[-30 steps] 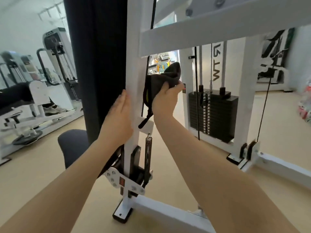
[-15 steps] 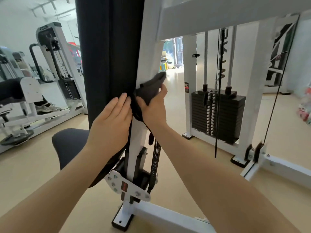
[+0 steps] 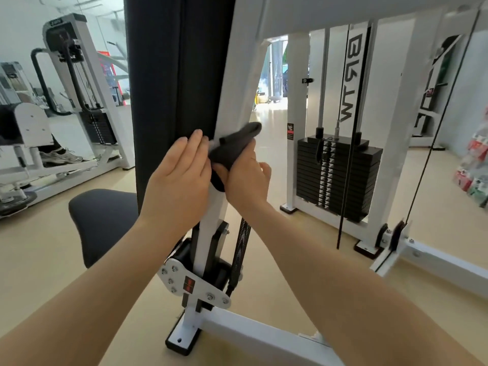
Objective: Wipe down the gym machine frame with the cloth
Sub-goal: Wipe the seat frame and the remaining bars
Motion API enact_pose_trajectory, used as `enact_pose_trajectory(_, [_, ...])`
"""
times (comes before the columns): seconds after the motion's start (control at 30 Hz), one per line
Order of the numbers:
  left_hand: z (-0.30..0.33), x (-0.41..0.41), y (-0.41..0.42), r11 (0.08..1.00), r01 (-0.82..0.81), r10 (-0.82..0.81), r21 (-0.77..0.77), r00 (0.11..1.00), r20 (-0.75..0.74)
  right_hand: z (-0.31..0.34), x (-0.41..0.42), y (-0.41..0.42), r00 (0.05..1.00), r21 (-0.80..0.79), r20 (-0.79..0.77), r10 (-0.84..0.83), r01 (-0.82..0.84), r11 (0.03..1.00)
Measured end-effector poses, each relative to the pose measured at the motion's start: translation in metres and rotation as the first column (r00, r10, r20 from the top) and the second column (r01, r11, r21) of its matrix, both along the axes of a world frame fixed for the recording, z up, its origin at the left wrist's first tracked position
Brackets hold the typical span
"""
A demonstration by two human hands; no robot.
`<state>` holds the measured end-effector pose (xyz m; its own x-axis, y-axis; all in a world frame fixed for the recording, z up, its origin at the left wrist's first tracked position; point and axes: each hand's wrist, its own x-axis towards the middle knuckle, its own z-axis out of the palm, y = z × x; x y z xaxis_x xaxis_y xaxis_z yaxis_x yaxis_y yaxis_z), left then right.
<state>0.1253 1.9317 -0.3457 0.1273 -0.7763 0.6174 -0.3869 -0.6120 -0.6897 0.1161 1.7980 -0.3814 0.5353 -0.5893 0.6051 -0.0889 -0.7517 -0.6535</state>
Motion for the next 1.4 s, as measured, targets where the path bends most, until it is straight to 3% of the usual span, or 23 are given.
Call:
enact_pose_trajectory(0.07, [-0.012,-0.003,0.002,0.999,-0.002,0.000,-0.034,0.999,-0.043,0.009,-0.003,-0.006,0.996,0.058,0.007,0.092,-0.093,0.994])
enact_pose_trajectory(0.17, [-0.029,-0.001,0.008,0.999,-0.022,0.020,-0.029,0.998,-0.062,0.030,-0.007,-0.014,0.945,0.160,0.147,0.292,-0.314,0.936])
enact_pose_trajectory(0.3, [-0.038,0.013,0.014,0.995,-0.074,0.076,0.067,0.997,-0.027,0.047,0.002,-0.022,0.936,0.195,0.219,0.278,-0.321,0.927])
enact_pose_trajectory(0.47, [-0.035,0.014,0.015,0.996,0.083,-0.079,0.042,0.992,-0.102,0.015,0.002,-0.023,0.981,0.062,-0.130,0.141,-0.133,0.989])
enact_pose_trajectory(0.6, [-0.038,0.007,0.019,0.995,0.080,-0.068,0.061,0.981,-0.184,0.013,-0.006,-0.029,0.943,-0.012,-0.316,0.108,-0.118,0.993])
enact_pose_trajectory(0.73, [-0.047,0.001,0.018,0.994,0.107,-0.103,0.002,0.963,-0.251,0.012,-0.025,-0.042,0.882,-0.222,-0.471,0.004,-0.123,0.967])
enact_pose_trajectory(0.87, [-0.064,0.004,0.007,0.982,0.171,-0.189,-0.081,0.910,-0.370,0.004,-0.037,-0.054,0.912,-0.147,-0.407,0.057,-0.127,0.981])
enact_pose_trajectory(1.0, [-0.082,0.014,-0.001,0.979,0.144,-0.205,-0.147,0.749,-0.630,0.004,-0.019,-0.049,0.929,-0.177,-0.371,0.014,-0.086,0.980])
enact_pose_trajectory(1.13, [-0.094,0.024,-0.008,0.966,0.134,-0.258,-0.223,0.612,-0.748,0.008,-0.004,-0.041,0.922,-0.232,-0.384,-0.044,-0.051,0.971])
enact_pose_trajectory(1.27, [-0.101,0.029,-0.012,0.967,0.116,-0.248,-0.225,0.608,-0.754,-0.010,-0.023,-0.042,0.963,-0.113,-0.269,0.007,-0.039,0.993])
enact_pose_trajectory(1.33, [-0.106,0.033,-0.015,0.970,0.112,-0.239,-0.218,0.617,-0.749,-0.026,-0.032,-0.034,0.991,-0.076,-0.134,-0.014,0.004,0.997])
enact_pose_trajectory(1.4, [-0.109,0.034,-0.015,0.974,0.096,-0.215,-0.204,0.667,-0.713,-0.044,-0.042,-0.025,0.997,-0.156,0.015,-0.080,0.081,0.984])
